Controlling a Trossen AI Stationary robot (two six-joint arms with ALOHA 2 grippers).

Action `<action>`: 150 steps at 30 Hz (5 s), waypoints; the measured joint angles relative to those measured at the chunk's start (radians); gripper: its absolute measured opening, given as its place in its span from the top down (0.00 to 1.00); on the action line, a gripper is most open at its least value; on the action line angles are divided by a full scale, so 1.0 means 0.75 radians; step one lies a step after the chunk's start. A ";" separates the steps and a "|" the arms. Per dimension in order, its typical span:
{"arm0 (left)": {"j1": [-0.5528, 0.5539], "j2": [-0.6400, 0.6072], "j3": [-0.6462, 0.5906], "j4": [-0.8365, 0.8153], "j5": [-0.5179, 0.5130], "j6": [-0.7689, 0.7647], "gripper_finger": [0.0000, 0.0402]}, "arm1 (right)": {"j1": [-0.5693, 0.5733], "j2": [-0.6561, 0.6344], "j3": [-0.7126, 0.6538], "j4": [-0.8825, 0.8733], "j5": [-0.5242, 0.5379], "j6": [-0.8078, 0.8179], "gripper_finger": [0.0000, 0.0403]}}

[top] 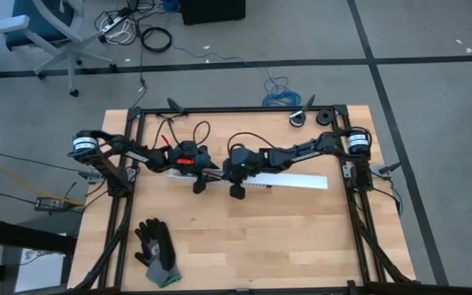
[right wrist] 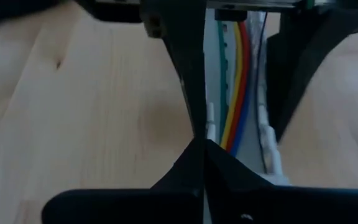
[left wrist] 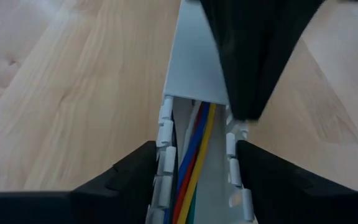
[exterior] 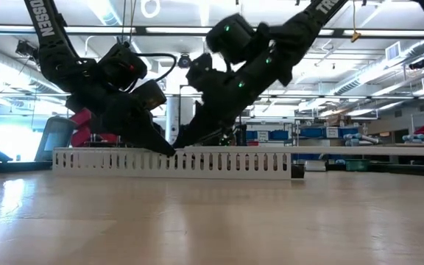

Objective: Ziptie cables
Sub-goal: Close the white cable duct with the cover

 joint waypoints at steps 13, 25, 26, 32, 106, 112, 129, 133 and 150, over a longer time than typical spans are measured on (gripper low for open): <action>0.000 0.000 0.000 0.007 0.004 0.118 0.31 | 0.037 -0.244 -0.001 -0.213 0.181 -0.071 1.00; 0.000 0.001 0.000 0.028 -0.010 0.184 0.29 | 0.038 -0.257 0.000 -0.297 0.186 0.013 1.00; 0.000 0.003 0.000 0.028 -0.009 0.184 0.29 | 0.038 -0.257 0.000 -0.314 0.185 0.026 1.00; -0.007 0.072 0.000 0.056 0.004 0.179 0.29 | 0.045 -0.258 0.000 -0.455 0.188 0.088 1.00; -0.040 0.173 -0.003 0.179 0.001 0.078 0.26 | 0.026 -0.146 -0.165 0.173 0.052 0.071 1.00; -0.031 0.034 -0.086 0.155 0.005 0.069 0.26 | 0.026 -0.147 -0.165 0.136 0.070 0.072 1.00; -0.014 -0.067 -0.231 0.215 -0.070 0.076 0.28 | 0.026 -0.148 -0.165 0.078 0.062 0.119 1.00; -0.015 -0.067 -0.231 0.214 -0.072 0.075 0.34 | 0.026 -0.148 -0.165 0.019 0.098 0.130 1.00; -0.016 -0.065 -0.231 0.248 -0.084 0.063 0.43 | -0.050 0.116 0.062 0.230 -0.063 0.031 1.00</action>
